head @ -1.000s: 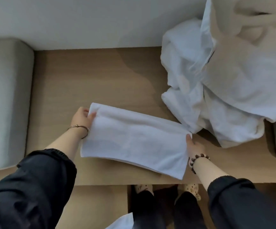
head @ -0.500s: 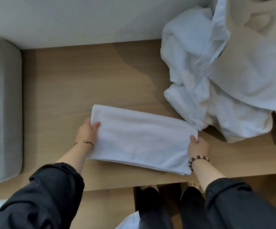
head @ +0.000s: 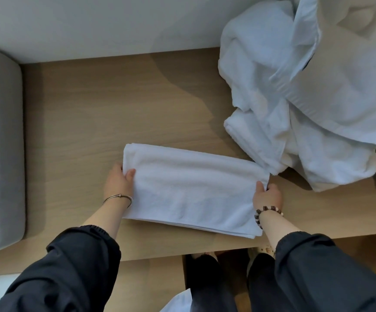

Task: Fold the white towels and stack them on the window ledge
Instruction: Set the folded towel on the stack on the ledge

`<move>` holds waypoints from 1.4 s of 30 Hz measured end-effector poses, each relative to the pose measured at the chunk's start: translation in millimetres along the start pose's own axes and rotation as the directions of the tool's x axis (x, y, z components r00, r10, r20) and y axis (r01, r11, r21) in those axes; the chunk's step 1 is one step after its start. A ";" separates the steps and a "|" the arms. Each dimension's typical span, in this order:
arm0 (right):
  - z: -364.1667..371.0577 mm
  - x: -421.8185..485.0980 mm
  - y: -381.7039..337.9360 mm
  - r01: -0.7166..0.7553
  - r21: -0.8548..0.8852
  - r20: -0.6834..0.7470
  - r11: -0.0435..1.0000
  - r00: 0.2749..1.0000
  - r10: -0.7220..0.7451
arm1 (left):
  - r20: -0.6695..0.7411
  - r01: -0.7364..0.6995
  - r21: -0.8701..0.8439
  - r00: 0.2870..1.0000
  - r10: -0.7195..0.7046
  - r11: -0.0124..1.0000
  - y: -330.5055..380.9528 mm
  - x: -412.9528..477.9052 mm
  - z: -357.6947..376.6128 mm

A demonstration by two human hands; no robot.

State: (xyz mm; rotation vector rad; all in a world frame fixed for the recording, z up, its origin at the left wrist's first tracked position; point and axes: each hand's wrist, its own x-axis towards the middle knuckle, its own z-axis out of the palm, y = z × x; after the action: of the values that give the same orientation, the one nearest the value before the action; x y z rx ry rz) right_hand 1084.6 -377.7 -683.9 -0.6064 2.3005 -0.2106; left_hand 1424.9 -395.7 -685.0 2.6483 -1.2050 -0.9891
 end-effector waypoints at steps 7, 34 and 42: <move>10.0 -25.3 0.6 0.200 -0.135 0.099 0.970 0.977 -0.188 | -0.132 0.126 -0.027 0.983 -0.128 0.992 -32.7 -16.6 -11.9; 15.0 -8.3 -39.5 0.073 0.244 -0.021 0.967 0.997 -0.070 | 0.147 -0.716 0.284 0.690 0.709 0.638 64.4 0.7 35.9; 26.2 -10.1 -40.5 0.179 0.150 -0.173 0.972 0.973 -0.153 | 0.270 -0.661 0.297 0.750 0.603 0.689 82.3 21.7 40.8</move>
State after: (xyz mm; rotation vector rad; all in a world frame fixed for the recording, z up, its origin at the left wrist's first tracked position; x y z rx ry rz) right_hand 1123.8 -407.5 -683.4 -0.7198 2.3556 -0.5423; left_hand 1358.0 -459.7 -703.1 2.0656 -2.3389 -0.8887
